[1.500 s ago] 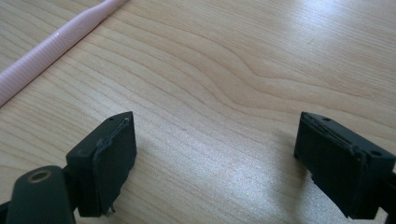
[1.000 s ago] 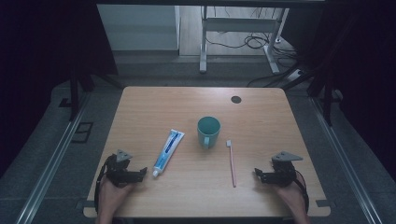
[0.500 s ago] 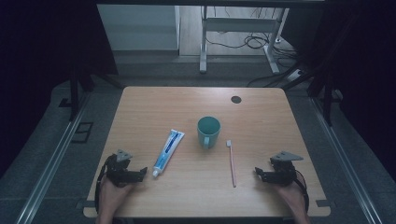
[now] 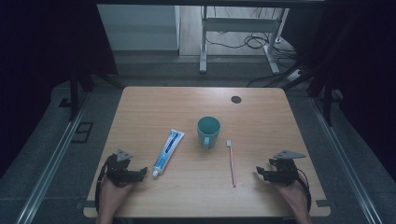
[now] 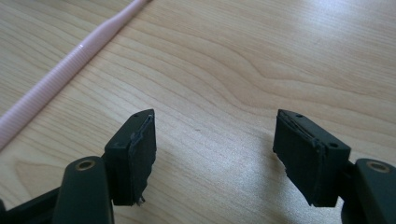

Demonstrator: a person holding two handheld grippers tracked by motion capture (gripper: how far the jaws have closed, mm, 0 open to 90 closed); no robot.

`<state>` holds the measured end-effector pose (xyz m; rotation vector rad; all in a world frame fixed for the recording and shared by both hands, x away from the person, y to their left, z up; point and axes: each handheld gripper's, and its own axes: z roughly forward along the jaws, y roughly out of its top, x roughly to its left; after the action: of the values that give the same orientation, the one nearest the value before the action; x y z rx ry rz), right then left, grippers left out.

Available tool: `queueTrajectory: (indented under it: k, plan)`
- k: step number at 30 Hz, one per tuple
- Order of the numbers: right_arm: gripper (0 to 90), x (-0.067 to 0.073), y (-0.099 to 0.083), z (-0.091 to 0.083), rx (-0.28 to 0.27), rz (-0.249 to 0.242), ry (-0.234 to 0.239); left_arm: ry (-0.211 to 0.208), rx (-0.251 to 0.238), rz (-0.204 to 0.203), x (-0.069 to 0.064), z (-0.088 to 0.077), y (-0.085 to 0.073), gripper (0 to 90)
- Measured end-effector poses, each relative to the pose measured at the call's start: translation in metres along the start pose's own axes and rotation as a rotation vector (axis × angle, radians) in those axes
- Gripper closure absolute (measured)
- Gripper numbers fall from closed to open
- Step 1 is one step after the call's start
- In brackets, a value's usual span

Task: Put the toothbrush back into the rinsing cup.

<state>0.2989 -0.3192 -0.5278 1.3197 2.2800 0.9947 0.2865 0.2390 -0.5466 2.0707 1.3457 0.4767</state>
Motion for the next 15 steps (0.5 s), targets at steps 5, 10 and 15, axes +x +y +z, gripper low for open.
queueTrajectory:
  k: [5,10,15]
  plan:
    - [31.7,0.0005,0.0018,-0.0040,0.001,0.005,0.015,0.003,0.000,-0.003,-0.0004,0.0002,0.0002,1.7]
    - [43.1,0.0023,0.0040,-0.0048,0.023,0.010,0.049,0.004,0.000,-0.004,-0.0006,0.0002,0.0003,1.6]
    - [57.0,0.0056,0.0063,-0.0053,0.040,-0.014,0.095,0.004,0.000,-0.004,-0.0006,0.0002,0.0002,1.7]
